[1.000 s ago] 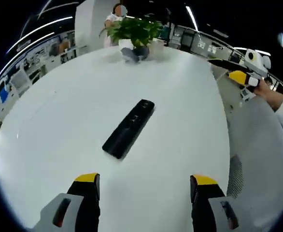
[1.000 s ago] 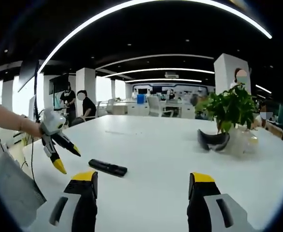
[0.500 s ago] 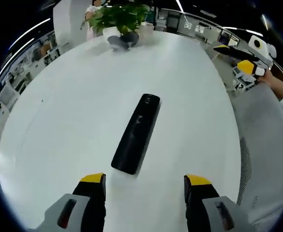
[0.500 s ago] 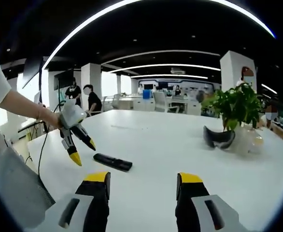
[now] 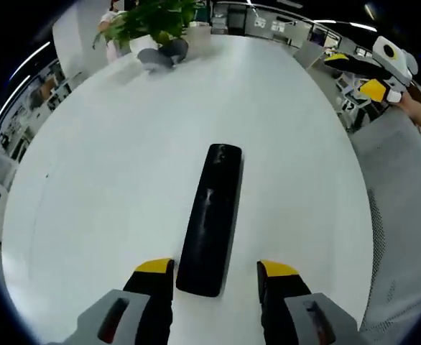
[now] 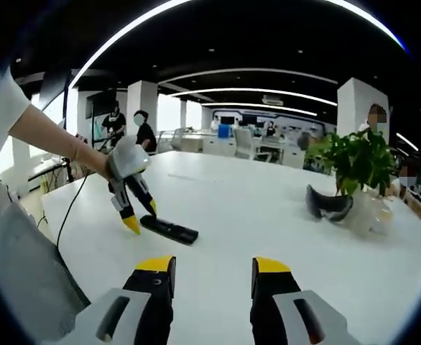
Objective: Press the specified remote control buttons in sequence, fully releasing each button before pressing the next.
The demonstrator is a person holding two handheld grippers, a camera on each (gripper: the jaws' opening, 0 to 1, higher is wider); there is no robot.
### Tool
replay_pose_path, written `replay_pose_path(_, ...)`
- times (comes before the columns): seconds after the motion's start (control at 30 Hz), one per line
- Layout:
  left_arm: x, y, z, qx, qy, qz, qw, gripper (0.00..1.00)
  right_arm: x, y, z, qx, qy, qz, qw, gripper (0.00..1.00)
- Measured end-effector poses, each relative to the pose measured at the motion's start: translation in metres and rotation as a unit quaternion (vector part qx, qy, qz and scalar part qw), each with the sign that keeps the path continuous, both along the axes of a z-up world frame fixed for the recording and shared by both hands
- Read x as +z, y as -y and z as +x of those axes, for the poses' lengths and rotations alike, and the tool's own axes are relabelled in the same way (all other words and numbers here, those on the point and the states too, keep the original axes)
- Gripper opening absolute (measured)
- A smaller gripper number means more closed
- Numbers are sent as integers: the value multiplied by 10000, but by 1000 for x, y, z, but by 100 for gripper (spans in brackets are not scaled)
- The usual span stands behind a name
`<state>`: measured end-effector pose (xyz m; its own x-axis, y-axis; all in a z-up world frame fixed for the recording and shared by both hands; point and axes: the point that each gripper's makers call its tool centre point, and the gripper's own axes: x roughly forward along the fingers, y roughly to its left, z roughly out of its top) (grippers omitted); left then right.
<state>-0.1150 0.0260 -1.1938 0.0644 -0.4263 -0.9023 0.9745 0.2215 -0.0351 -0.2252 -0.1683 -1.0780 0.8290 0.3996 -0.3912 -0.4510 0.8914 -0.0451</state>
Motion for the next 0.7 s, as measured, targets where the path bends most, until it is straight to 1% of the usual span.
replay_pose_path(0.13, 0, 10, 4, -148, 106, 65, 9998, 44, 0, -1, 0, 40, 5, -40, 10000, 33)
replay_pose_path(0.2, -1, 15, 2, -290, 123, 66, 9995, 42, -2, 0, -1, 56, -17, -149, 9999, 29)
replay_pose_path(0.23, -1, 16, 1, -321, 115, 68, 9994, 39, -3, 0, -1, 69, -30, -201, 9998, 28)
replay_pose_path(0.27, -1, 17, -1, -448, 151, 70, 9989, 38, -4, 0, -1, 78, -28, -236, 9997, 28)
replay_pose_path(0.33, 0, 16, -2, -462, 176, 94, 9987, 35, -4, 0, -2, 90, -25, -295, 9995, 27)
replay_pose_path(0.4, 0, 15, -5, -467, 123, 56, 9988, 32, -5, -1, -2, 100, -34, -308, 9995, 26)
replay_pose_path(0.5, 0, 15, -8, -548, 197, 48, 9983, 25, -5, -1, -2, 98, -52, -243, 9996, 25)
replay_pose_path(0.63, 1, 15, -9, -644, 398, 40, 9971, 24, -5, -1, -2, 105, -73, -253, 9996, 24)
replay_pose_path(0.7, 1, 14, -15, -631, 245, 106, 9976, 24, -6, -1, -3, 111, -77, -265, 9996, 24)
